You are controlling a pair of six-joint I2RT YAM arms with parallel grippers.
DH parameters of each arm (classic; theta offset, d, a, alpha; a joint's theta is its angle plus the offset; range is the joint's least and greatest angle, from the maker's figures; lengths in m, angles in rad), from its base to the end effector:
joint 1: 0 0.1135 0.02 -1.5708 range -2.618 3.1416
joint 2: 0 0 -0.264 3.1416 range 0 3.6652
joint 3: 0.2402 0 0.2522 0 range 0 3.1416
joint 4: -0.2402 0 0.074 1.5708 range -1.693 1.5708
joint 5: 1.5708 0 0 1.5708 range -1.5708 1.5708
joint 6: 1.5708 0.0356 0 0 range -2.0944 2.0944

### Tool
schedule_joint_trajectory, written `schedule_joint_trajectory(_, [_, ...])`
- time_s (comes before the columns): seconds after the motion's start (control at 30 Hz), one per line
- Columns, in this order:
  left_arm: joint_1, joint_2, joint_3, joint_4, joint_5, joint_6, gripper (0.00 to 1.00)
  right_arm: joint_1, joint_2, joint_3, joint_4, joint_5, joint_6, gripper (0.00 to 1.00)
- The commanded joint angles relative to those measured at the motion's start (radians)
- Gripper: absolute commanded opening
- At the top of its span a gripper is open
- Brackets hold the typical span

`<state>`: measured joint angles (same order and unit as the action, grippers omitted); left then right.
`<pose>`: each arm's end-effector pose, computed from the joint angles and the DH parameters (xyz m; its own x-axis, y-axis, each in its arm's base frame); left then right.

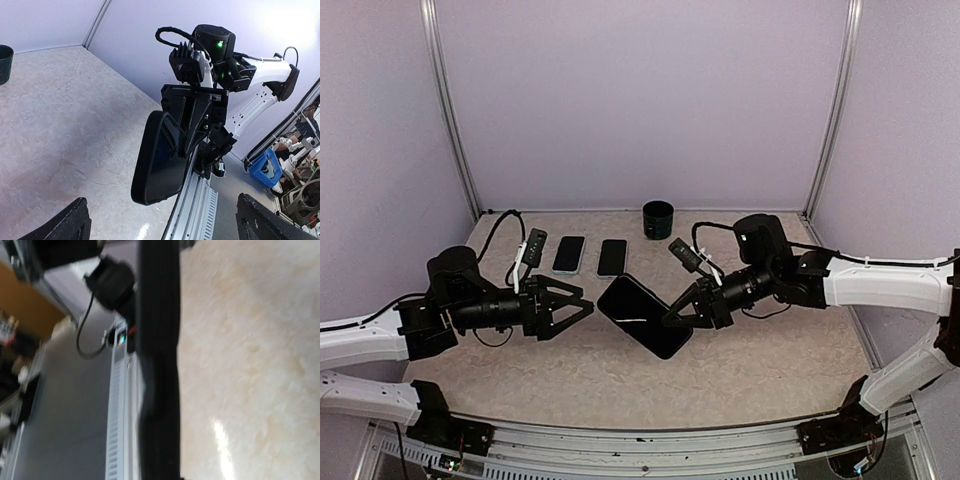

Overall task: Put the phone into the phone case
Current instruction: Pass from the left arm to the right, then pass from the right arm to the left

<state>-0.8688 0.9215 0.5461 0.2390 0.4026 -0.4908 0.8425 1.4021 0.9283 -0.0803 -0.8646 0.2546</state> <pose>0.1289 -0.1740 0.2753 -0.5267 -0.0488 -0.8487 0.7993 0.3115 -0.5139 0.1819 0.2446 0.2643 -0.5694 -0.3928 -0.7221 -0.7972 0.0496 0.6016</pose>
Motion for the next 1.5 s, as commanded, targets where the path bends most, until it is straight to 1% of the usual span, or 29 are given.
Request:
schedule_joint_trajectory(0.0, [0.011, -0.014, -0.035, 0.100, -0.042, -0.059, 0.99, -0.021, -0.069, -0.039, 0.245, 0.010, 0.146, 0.00])
schedule_joint_trajectory(0.13, [0.012, 0.020, -0.043, 0.145, -0.027, -0.087, 0.99, -0.022, -0.084, -0.066, 0.353, 0.029, 0.222, 0.00])
schedule_joint_trajectory(0.33, [0.010, 0.093, -0.045, 0.243, 0.005, -0.120, 0.99, -0.022, -0.070, -0.132, 0.599, 0.012, 0.366, 0.00])
schedule_joint_trajectory(0.47, [0.008, 0.157, -0.035, 0.310, 0.020, -0.137, 0.93, -0.014, -0.043, -0.181, 0.722, 0.034, 0.439, 0.00])
schedule_joint_trajectory(0.57, [0.008, 0.196, -0.020, 0.353, 0.024, -0.148, 0.86, 0.001, -0.025, -0.196, 0.761, 0.067, 0.454, 0.00])
schedule_joint_trajectory(0.6, [0.008, 0.217, -0.014, 0.364, 0.027, -0.149, 0.82, 0.007, -0.020, -0.197, 0.765, 0.076, 0.454, 0.00])
schedule_joint_trajectory(0.7, [0.009, 0.264, -0.001, 0.397, 0.036, -0.158, 0.73, 0.019, -0.009, -0.194, 0.767, 0.100, 0.449, 0.00])
schedule_joint_trajectory(0.8, [0.008, 0.294, 0.007, 0.428, 0.045, -0.167, 0.66, 0.023, 0.000, -0.188, 0.759, 0.111, 0.440, 0.00])
schedule_joint_trajectory(0.93, [0.008, 0.323, 0.015, 0.453, 0.053, -0.176, 0.52, 0.029, 0.012, -0.192, 0.757, 0.128, 0.436, 0.00])
schedule_joint_trajectory(1.07, [0.007, 0.341, 0.024, 0.471, 0.060, -0.178, 0.44, 0.037, 0.033, -0.193, 0.753, 0.148, 0.432, 0.00])
schedule_joint_trajectory(1.13, [0.007, 0.358, 0.034, 0.475, 0.067, -0.180, 0.34, 0.041, 0.047, -0.195, 0.761, 0.158, 0.435, 0.00])
schedule_joint_trajectory(1.27, [0.002, 0.384, 0.048, 0.483, 0.074, -0.185, 0.08, 0.050, 0.067, -0.187, 0.759, 0.173, 0.433, 0.00])
schedule_joint_trajectory(1.3, [0.003, 0.387, 0.050, 0.482, 0.076, -0.186, 0.03, 0.051, 0.069, -0.180, 0.744, 0.171, 0.426, 0.00])
schedule_joint_trajectory(1.33, [0.002, 0.390, 0.051, 0.480, 0.078, -0.184, 0.00, 0.050, 0.069, -0.173, 0.725, 0.169, 0.417, 0.00])
schedule_joint_trajectory(1.37, [0.002, 0.390, 0.052, 0.476, 0.081, -0.183, 0.00, 0.050, 0.066, -0.163, 0.693, 0.165, 0.404, 0.01])
schedule_joint_trajectory(1.43, [0.002, 0.388, 0.055, 0.456, 0.085, -0.175, 0.00, 0.050, 0.057, -0.147, 0.631, 0.157, 0.371, 0.19])
schedule_joint_trajectory(1.47, [0.002, 0.386, 0.056, 0.440, 0.088, -0.167, 0.00, 0.050, 0.051, -0.137, 0.597, 0.149, 0.351, 0.25])
